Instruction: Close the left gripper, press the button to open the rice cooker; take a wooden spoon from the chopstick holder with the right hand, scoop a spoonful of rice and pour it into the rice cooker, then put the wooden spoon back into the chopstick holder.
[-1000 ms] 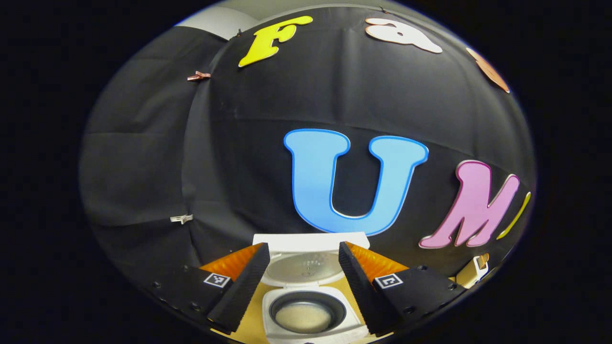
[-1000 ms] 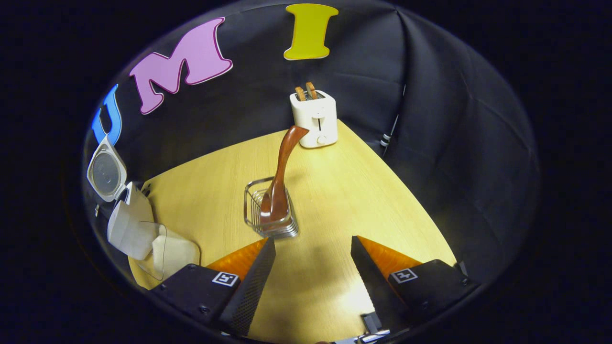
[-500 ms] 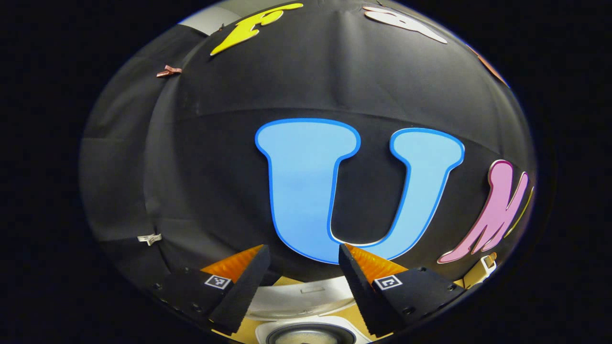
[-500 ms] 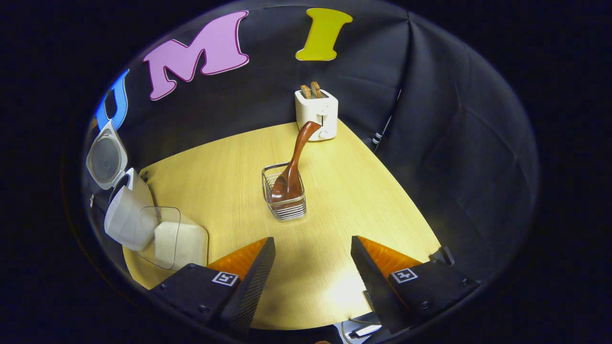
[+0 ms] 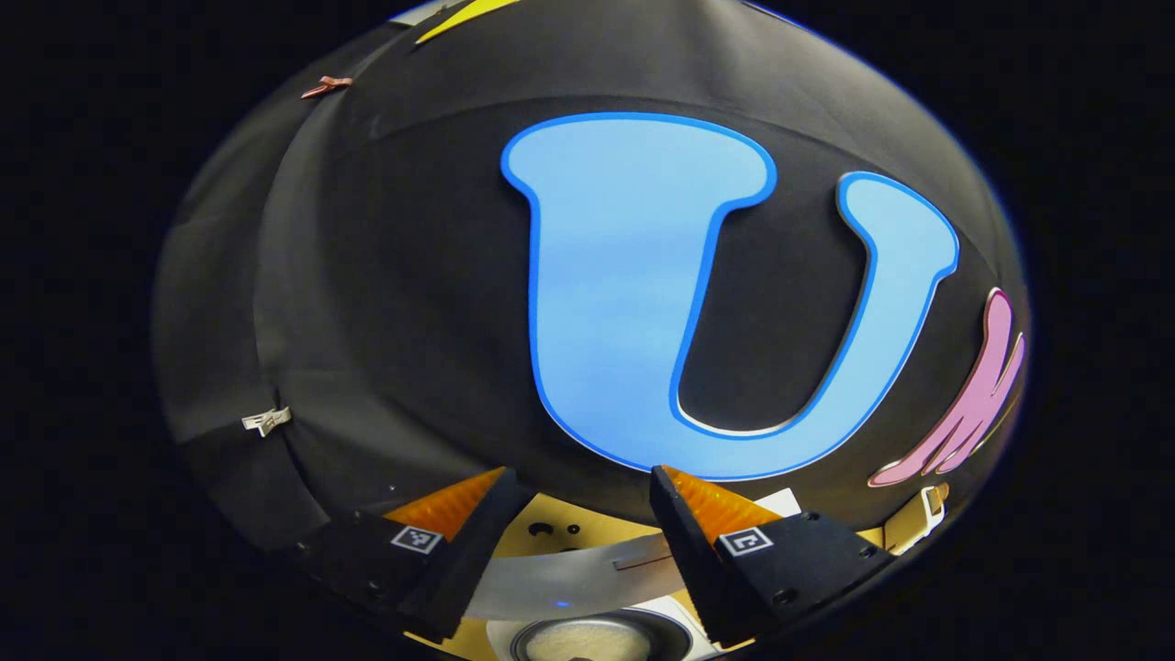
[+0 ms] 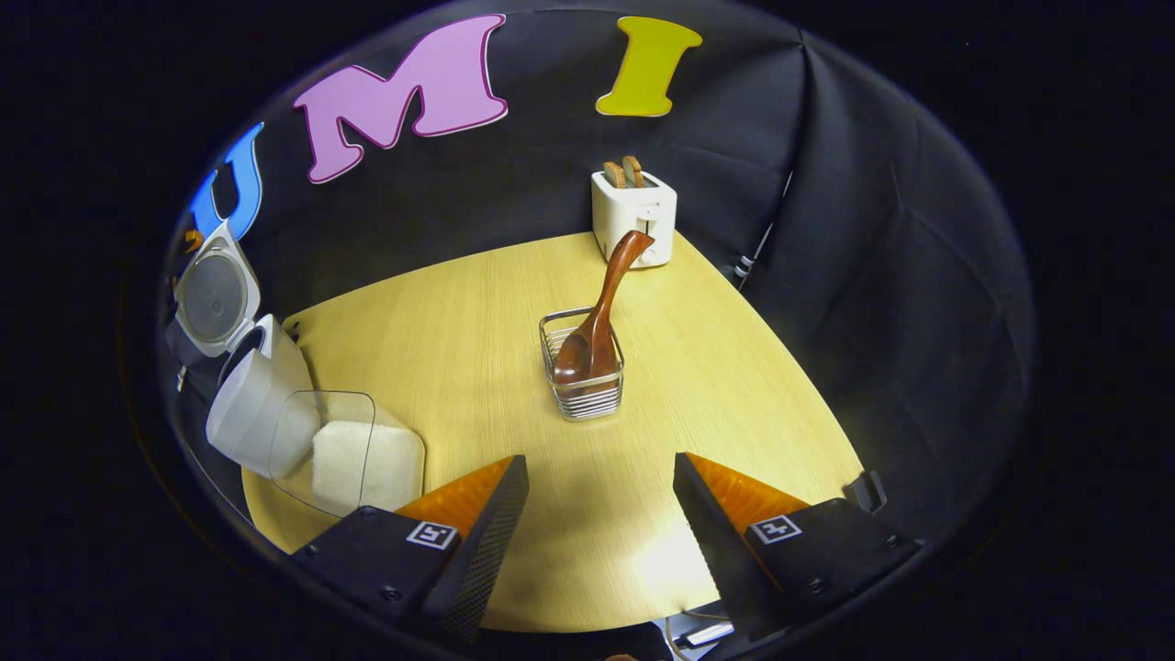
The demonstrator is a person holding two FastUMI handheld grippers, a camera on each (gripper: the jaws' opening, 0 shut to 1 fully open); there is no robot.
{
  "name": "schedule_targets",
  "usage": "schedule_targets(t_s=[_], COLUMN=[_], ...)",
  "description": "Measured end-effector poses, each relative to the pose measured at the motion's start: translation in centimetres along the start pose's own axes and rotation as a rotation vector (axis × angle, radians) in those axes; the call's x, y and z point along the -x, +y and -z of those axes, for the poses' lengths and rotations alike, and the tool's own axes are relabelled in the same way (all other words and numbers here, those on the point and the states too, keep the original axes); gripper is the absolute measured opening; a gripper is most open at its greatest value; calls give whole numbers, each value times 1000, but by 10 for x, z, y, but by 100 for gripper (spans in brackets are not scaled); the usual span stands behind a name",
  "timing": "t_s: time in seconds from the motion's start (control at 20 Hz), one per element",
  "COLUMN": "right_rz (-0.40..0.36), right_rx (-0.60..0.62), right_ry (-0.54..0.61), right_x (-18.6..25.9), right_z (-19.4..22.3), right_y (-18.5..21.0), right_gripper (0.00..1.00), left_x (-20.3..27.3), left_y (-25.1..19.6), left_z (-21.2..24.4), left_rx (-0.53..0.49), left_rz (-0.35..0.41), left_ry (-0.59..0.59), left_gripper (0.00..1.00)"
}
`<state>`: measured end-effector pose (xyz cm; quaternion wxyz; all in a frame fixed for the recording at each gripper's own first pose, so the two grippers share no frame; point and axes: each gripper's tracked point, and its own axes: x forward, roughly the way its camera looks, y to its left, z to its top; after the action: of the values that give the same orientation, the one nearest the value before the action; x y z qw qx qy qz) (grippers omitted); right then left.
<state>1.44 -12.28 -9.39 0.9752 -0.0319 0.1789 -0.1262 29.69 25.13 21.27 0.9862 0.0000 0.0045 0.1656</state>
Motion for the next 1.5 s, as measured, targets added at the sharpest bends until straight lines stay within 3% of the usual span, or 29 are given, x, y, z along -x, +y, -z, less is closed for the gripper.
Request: schedule_targets(t_s=[0.05,0.1,0.2,0.55,0.9,1.05,1.2,1.3,1.5], right_rz=[-4,-11,-28,-87,-170,-216,-239,-255,-280], right_rx=[-3,-12,-41,-105,-22,35,110,131,124], right_ry=[-5,-7,-10,3,-34,-25,-49,-56,-39], right_x=[-1,0,0,3,10,12,13,16,17], right_z=[-1,0,3,7,-7,-8,-18,-18,-8], right_y=[0,0,-1,-15,1,20,32,41,54], right_gripper=[99,99,99,99,99,99,99,99,99], left_x=[0,-1,4,47,96,108,112,119,122], left_y=[-4,-9,-16,-32,-50,-47,-53,-57,-60], left_z=[7,4,8,47,113,151,190,203,245], left_rx=[-26,-28,-23,29,31,-24,31,46,-5], left_rz=[2,9,7,17,33,-13,-33,-44,-91], left_ry=[31,21,48,156,212,230,240,245,293], left_gripper=[93,100,96,97,95,97,100,94,95])
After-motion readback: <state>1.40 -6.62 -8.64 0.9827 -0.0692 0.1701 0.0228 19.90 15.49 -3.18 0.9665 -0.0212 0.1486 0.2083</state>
